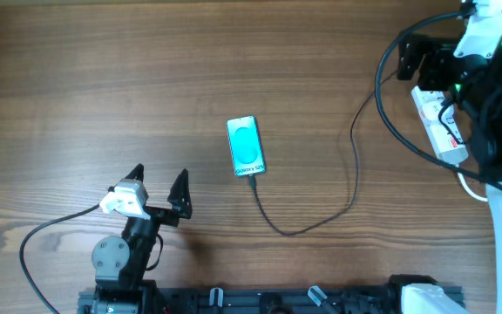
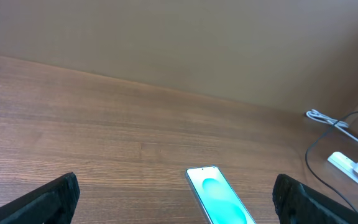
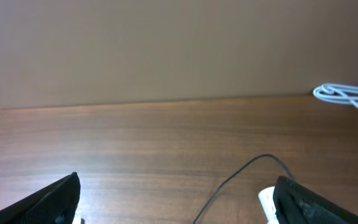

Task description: Plug charger to phone and switch on socket

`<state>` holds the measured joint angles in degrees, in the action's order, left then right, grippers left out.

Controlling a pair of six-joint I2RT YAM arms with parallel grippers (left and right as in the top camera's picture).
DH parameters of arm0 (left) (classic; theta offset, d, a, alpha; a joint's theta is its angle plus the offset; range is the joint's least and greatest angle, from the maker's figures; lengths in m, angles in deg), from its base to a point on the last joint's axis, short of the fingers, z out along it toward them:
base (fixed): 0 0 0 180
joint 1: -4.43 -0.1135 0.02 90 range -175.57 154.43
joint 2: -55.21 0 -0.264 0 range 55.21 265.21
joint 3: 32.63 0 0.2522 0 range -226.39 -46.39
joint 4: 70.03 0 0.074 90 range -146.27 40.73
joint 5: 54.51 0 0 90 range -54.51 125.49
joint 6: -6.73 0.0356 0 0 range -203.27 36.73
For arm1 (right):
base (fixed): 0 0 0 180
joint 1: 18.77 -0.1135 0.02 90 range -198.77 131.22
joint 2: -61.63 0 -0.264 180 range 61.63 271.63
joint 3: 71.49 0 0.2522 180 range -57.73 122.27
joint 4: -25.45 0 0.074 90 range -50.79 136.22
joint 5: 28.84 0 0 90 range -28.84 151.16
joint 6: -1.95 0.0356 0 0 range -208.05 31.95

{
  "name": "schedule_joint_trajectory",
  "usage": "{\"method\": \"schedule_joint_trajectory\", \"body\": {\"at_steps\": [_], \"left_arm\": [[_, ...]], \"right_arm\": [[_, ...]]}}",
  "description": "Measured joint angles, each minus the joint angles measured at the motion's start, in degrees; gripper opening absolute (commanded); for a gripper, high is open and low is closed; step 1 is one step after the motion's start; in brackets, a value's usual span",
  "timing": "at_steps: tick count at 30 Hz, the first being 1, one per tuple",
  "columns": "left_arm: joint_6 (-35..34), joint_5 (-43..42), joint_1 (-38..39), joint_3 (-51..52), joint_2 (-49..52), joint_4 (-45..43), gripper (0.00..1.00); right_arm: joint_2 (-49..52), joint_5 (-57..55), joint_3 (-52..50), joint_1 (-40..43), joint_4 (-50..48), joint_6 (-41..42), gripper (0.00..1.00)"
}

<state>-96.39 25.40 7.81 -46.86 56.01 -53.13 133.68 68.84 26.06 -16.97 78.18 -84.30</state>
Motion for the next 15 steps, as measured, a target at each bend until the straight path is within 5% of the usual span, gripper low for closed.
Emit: {"method": "schedule_joint_trajectory", "body": {"at_steps": [15], "left_arm": [[0.02,0.00,0.00,0.00,0.00,0.00,1.00]], "right_arm": [[-1.46,0.02,-0.02,0.00,5.20,0.00,1.00]]}}
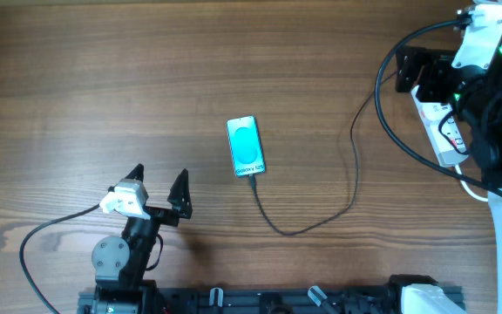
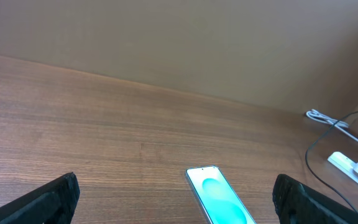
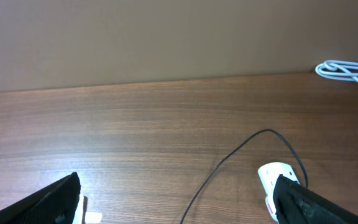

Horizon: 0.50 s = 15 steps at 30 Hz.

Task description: Plug charger to phone and switch on socket

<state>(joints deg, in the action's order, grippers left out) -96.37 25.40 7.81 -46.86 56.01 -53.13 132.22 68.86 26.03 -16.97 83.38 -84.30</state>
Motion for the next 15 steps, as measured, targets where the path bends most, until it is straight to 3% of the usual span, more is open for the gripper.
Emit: {"method": "schedule_joint_trajectory", "body": {"at_steps": [15], "left_arm": [[0.00,-0.02,0.00,0.00,0.00,-0.02,1.00]], "right_arm": [[-0.22,0.00,-1.03,0.00,-0.02,0.00,1.00]]}}
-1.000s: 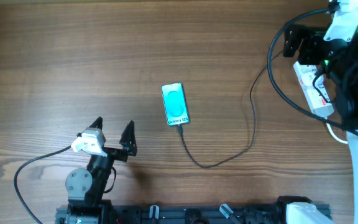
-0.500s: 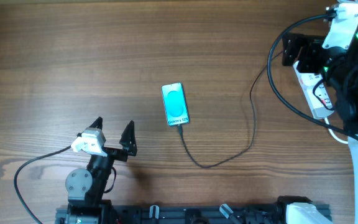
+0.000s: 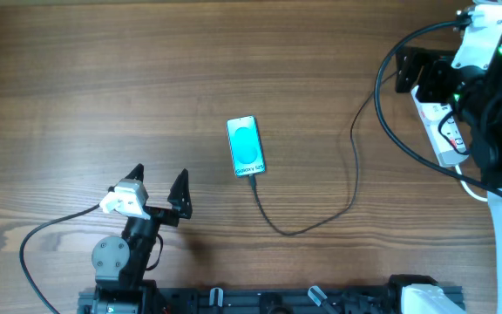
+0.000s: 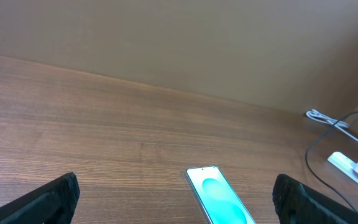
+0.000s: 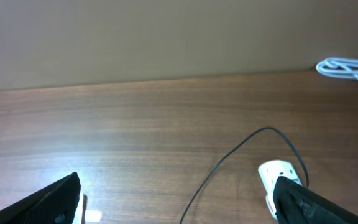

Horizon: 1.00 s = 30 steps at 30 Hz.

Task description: Plug charger to phone and switch on socket

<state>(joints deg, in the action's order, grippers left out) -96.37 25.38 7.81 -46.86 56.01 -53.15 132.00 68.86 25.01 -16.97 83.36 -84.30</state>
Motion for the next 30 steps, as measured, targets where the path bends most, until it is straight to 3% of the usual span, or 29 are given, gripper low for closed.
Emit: {"method": "schedule_joint_trajectory", "body": {"at_steps": [10,30], "left_arm": [[-0.02,0.00,0.00,0.00,0.00,0.00,1.00],[-0.02,0.02,0.00,0.00,0.00,0.00,1.00]], "right_arm": [[-0.79,-0.02,-8.98,0.00,0.37,0.00,1.00],[-12.63,-0.02,-30.40,0.00,0.44,0.00,1.00]]}}
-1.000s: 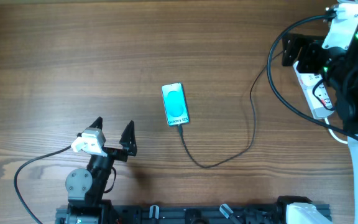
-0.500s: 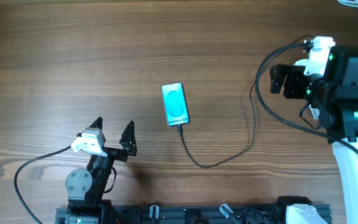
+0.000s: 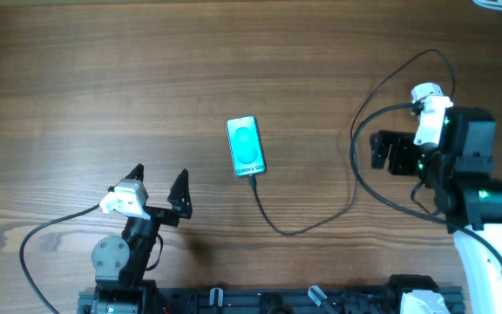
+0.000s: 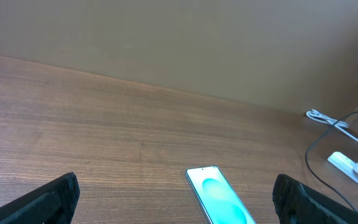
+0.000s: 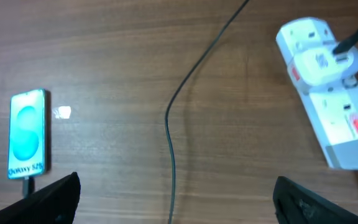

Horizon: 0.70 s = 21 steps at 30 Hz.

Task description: Plug charger to phone and switch on socket

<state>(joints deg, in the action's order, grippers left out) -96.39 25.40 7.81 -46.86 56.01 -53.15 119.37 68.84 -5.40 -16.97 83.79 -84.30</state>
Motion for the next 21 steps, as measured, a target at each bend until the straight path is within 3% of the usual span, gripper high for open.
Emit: {"method": "schedule_joint_trajectory", "body": {"at_steps": [21], "left_arm": [[0.02,-0.02,0.00,0.00,0.00,0.00,1.00]], "right_arm": [[-9.73,-0.24,-1.92,0.00,-1.40,-1.07,1.00]]}}
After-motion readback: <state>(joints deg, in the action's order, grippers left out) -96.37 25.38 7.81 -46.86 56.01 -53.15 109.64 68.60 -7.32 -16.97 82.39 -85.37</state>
